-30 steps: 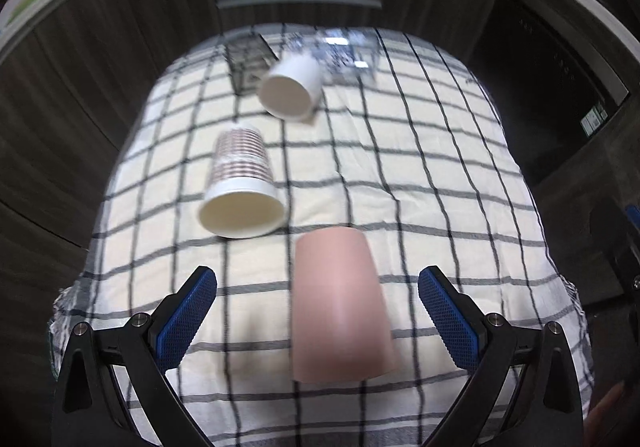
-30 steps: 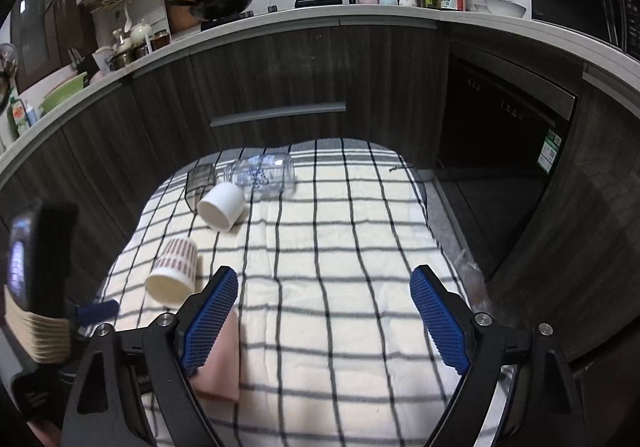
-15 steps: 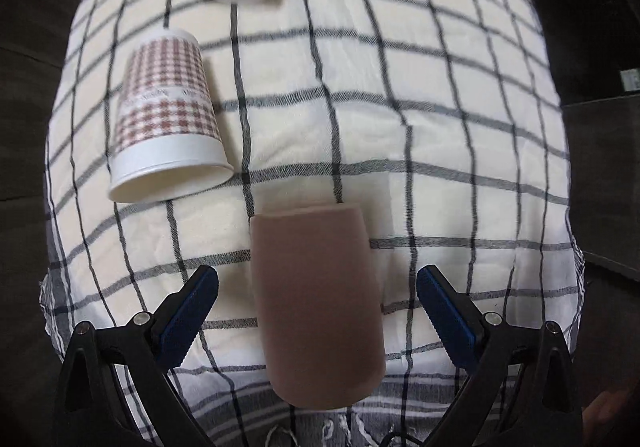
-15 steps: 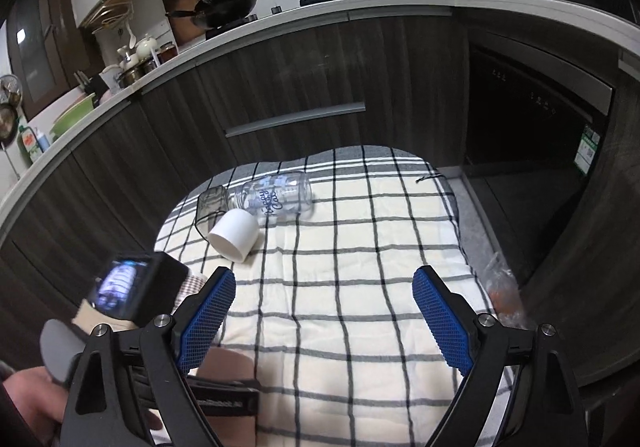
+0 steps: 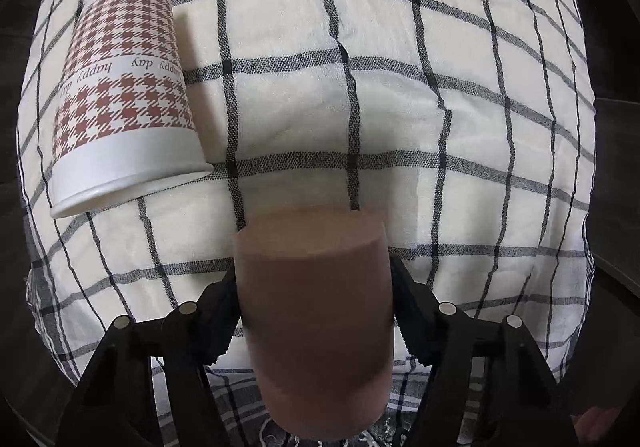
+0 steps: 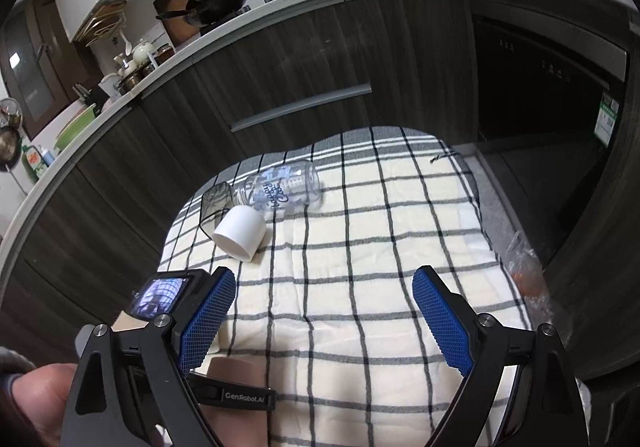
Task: Flip cup upside down
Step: 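Lift the pink cup with the left gripper and rotate it upright, rim down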
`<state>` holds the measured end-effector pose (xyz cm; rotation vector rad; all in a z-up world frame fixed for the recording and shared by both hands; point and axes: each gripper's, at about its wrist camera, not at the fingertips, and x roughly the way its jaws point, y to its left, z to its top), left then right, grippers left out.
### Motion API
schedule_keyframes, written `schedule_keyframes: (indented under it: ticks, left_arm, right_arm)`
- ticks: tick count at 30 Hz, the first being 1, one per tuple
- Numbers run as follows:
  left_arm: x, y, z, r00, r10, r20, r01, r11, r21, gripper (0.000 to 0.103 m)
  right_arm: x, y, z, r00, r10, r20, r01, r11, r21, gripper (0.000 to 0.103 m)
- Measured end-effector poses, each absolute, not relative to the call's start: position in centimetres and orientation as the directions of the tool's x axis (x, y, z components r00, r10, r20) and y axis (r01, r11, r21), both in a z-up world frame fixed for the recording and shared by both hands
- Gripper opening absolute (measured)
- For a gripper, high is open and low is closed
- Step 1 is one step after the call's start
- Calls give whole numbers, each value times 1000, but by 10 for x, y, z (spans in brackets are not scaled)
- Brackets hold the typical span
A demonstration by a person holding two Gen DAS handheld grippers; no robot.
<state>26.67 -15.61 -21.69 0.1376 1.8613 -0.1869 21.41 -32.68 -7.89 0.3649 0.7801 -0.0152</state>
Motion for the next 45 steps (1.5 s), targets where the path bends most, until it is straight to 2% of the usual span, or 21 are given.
schedule_keyframes:
  ticks: [7, 11, 17, 21, 23, 27, 31, 34, 37, 45]
  left_arm:
    - [261, -144, -208, -285, -20, -958, 190, 979, -76, 66]
    - [249, -144, -183, -234, -61, -970, 186, 977, -107, 66]
    - [228, -140, -118, 87, -141, -986, 267, 957, -113, 66]
    - [222, -142, -90, 353, -230, -907, 328, 938, -110, 66]
    - [212, -139, -86, 476, -284, -833, 350, 929, -117, 66]
    - [216, -156, -95, 692, -310, -652, 382, 924, -35, 66]
    - [206, -162, -110, 804, -314, -505, 391, 919, 51, 66]
    - [205, -161, -129, 821, -312, -479, 377, 925, 43, 66]
    - [206, -157, -144, 821, -298, -488, 350, 937, 16, 66]
    - [184, -156, -163, 812, -268, -518, 346, 936, 58, 67]
  right_arm:
    - [215, -330, -84, 707, 134, -695, 152, 930, 335, 90]
    - [210, -331, -79, 712, 151, -685, 150, 921, 359, 90]
    - [187, -327, -52, 769, 138, -624, 127, 924, 360, 90]
    - [164, -322, -40, 817, 74, -572, 131, 942, 309, 90]
    - [156, -320, -40, 825, 48, -564, 143, 946, 290, 90]
    - [149, -318, -54, 800, 14, -600, 175, 951, 255, 90]
    - [143, -313, -68, 770, -7, -638, 195, 955, 225, 90]
    - [138, -307, -79, 749, -14, -663, 198, 959, 203, 90]
    - [137, -301, -93, 720, -24, -693, 199, 964, 174, 90]
    - [131, -297, -106, 675, -21, -738, 207, 965, 161, 90]
